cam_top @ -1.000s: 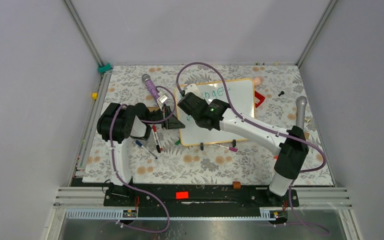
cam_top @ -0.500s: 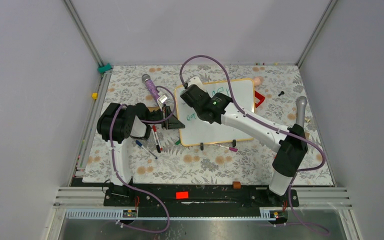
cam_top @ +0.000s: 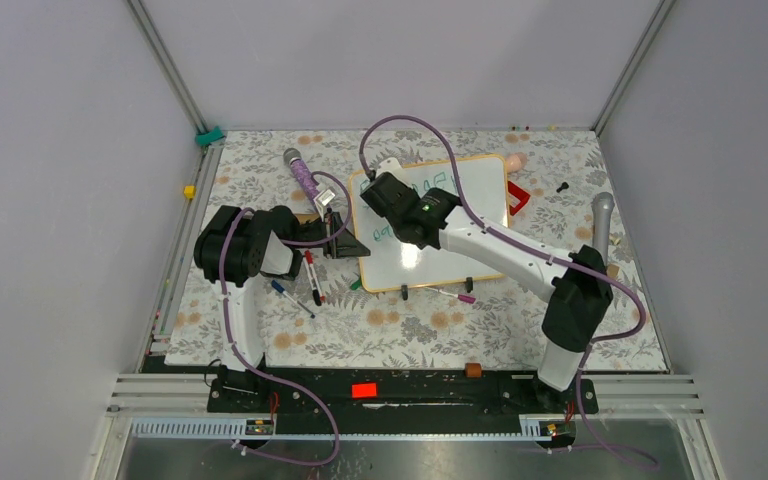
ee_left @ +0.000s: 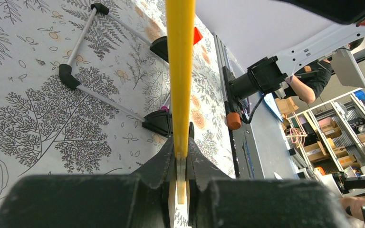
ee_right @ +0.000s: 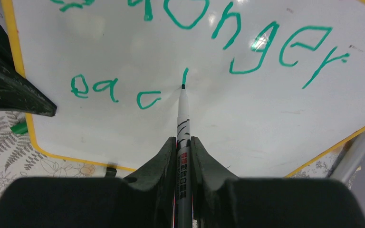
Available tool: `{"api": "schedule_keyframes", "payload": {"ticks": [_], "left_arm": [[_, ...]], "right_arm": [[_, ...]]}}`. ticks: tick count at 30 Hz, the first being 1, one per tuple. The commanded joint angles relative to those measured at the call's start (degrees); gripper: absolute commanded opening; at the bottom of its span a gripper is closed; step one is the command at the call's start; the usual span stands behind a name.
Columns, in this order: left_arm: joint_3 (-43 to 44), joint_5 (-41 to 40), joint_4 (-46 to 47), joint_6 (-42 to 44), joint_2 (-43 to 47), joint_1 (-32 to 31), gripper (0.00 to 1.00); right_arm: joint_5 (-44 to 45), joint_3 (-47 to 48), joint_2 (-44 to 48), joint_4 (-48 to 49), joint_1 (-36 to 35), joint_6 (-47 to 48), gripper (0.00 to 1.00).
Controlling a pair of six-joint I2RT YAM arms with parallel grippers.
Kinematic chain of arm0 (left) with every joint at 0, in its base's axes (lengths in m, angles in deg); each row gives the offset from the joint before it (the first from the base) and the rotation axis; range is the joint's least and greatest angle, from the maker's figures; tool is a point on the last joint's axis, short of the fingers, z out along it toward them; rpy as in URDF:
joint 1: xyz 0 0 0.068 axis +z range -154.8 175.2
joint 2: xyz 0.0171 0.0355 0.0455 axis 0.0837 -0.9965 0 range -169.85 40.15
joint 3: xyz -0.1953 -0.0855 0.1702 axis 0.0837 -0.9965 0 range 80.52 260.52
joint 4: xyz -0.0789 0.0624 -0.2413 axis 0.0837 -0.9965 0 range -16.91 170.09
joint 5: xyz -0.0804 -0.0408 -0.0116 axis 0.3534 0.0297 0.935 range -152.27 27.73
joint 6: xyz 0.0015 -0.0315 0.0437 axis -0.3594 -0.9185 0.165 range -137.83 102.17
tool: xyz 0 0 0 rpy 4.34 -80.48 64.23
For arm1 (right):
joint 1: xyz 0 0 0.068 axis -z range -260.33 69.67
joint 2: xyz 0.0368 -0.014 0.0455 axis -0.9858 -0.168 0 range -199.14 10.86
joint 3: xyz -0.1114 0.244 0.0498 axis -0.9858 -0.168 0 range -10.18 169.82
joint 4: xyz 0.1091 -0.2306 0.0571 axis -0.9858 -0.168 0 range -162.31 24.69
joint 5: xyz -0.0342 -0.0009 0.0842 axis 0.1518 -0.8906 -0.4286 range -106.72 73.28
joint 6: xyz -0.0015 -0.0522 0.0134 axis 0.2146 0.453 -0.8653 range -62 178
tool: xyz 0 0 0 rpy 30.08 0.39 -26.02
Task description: Write a sentence on the whiteboard
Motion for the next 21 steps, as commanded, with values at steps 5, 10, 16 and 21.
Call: {"api": "schedule_keyframes", "payload": {"ticks": [5,10,16,21], "left_arm": [[0.0,2.1,-0.2,-0.2,-0.7,0.1,0.00],[-0.1,2.1,-0.2,-0.2,-0.8,0.1,0.00],[-0.1,2.1,-0.2,-0.1,-0.8,0.1,0.00],[-0.1,2.3,-0.2,-0.2,-0.8,0.1,0.00]], "right_arm": [[-2.4,-7.4,3.2,1.3,-0.6,-2.9,0.00],[-2.2,-8.3,3.4,1.3,-1.6,-3.7,0.00],[-1.7,-8.5,3.3,1.3,-1.9,-3.9,0.00],[0.3,-7.3,3.0,1.3,-1.9,-3.0,0.00]]}}
